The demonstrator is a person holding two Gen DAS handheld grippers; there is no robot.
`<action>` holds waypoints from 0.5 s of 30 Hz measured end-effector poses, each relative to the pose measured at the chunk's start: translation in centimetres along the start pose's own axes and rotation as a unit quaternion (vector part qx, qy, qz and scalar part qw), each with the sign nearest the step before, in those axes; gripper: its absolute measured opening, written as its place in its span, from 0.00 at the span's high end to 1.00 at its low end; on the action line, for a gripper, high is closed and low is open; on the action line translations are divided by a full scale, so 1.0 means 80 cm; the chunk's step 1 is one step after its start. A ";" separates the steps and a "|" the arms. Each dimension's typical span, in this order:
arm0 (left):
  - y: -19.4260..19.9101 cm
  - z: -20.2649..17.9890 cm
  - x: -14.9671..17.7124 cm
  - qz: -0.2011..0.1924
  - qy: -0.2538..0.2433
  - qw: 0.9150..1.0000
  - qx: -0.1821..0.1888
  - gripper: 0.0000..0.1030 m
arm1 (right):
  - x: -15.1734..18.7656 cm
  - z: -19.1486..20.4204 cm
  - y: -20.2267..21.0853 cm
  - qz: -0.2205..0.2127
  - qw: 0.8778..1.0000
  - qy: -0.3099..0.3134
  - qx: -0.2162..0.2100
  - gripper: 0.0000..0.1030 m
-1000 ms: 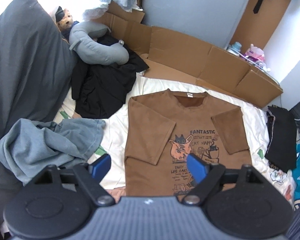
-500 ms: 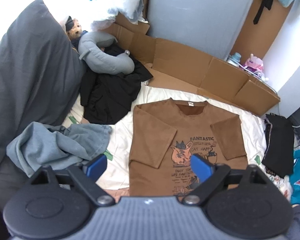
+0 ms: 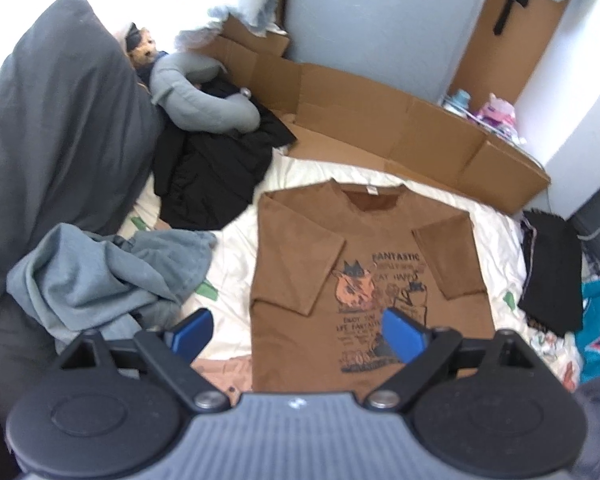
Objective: Fold clothes
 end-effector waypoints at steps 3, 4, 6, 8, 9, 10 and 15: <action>-0.004 0.002 0.015 0.005 0.004 1.000 0.000 0.10 | 0.023 -0.011 -0.002 -0.001 1.000 -0.019 0.004 0.21; -0.006 0.003 0.020 0.008 0.008 1.000 0.002 0.10 | 0.032 -0.015 -0.003 -0.001 1.000 -0.026 0.007 0.21; -0.011 0.005 0.028 0.012 0.011 1.000 0.005 0.10 | 0.050 -0.019 -0.006 0.001 0.999 -0.037 0.018 0.21; -0.019 0.007 0.034 0.012 -0.002 1.000 0.005 0.10 | 0.066 -0.021 -0.010 0.001 0.999 -0.043 0.028 0.21; -0.023 0.009 0.037 0.011 -0.008 1.000 0.001 0.10 | 0.074 -0.022 -0.012 0.001 0.998 -0.045 0.032 0.21; -0.028 0.012 0.041 0.012 -0.009 1.000 -0.001 0.10 | 0.082 -0.023 -0.014 0.000 0.998 -0.050 0.036 0.21; -0.053 0.036 0.066 0.026 0.009 1.000 0.008 0.10 | 0.122 -0.016 -0.031 -0.006 0.997 -0.058 0.049 0.21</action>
Point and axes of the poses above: each gripper's, at about its wrist camera, not at the fingertips, and y roughly against the way its jaws point, z to its left, x to its underside, the point moved 3 cm from there along -y, roughly the way its jaws point, and after that the axes turned 12 degrees about y, right-handed, at the moved point
